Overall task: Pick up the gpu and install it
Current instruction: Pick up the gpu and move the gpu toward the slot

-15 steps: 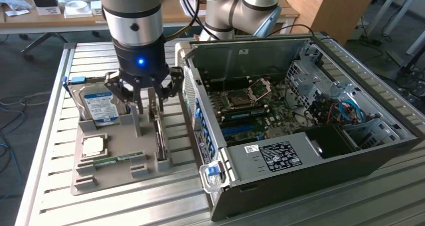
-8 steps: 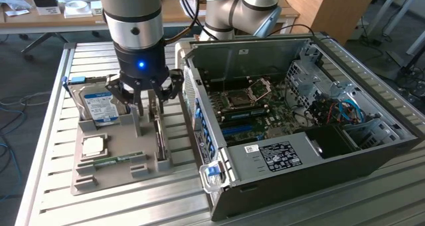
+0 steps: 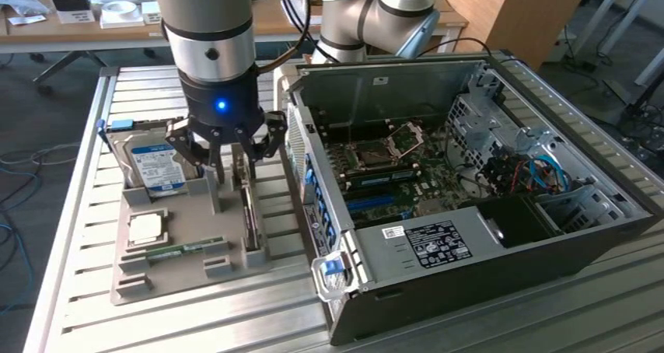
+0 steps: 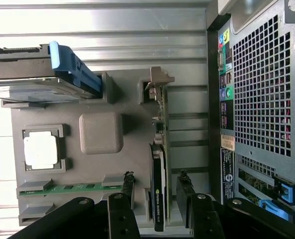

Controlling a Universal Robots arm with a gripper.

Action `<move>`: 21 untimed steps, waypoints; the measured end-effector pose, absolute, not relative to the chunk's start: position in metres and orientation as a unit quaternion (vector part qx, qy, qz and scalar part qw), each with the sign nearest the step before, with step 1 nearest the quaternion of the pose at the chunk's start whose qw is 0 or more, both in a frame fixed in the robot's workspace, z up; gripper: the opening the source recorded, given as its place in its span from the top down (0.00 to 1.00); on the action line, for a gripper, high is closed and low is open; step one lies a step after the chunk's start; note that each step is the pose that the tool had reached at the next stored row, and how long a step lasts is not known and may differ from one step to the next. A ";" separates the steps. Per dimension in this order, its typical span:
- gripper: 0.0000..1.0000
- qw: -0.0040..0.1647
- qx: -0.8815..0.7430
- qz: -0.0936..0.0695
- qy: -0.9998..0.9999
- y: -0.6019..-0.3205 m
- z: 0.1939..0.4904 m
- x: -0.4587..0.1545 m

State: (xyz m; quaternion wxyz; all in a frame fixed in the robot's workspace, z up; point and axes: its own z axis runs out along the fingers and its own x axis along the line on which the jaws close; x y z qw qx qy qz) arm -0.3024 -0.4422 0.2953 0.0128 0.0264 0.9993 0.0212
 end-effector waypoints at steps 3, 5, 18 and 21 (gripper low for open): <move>0.53 0.013 0.026 0.021 0.999 -0.442 0.295 -0.301; 0.53 0.013 0.026 0.021 0.999 -0.442 0.295 -0.300; 0.53 0.013 0.026 0.021 0.999 -0.442 0.282 -0.300; 0.53 0.013 0.026 0.021 0.999 -0.442 0.281 -0.299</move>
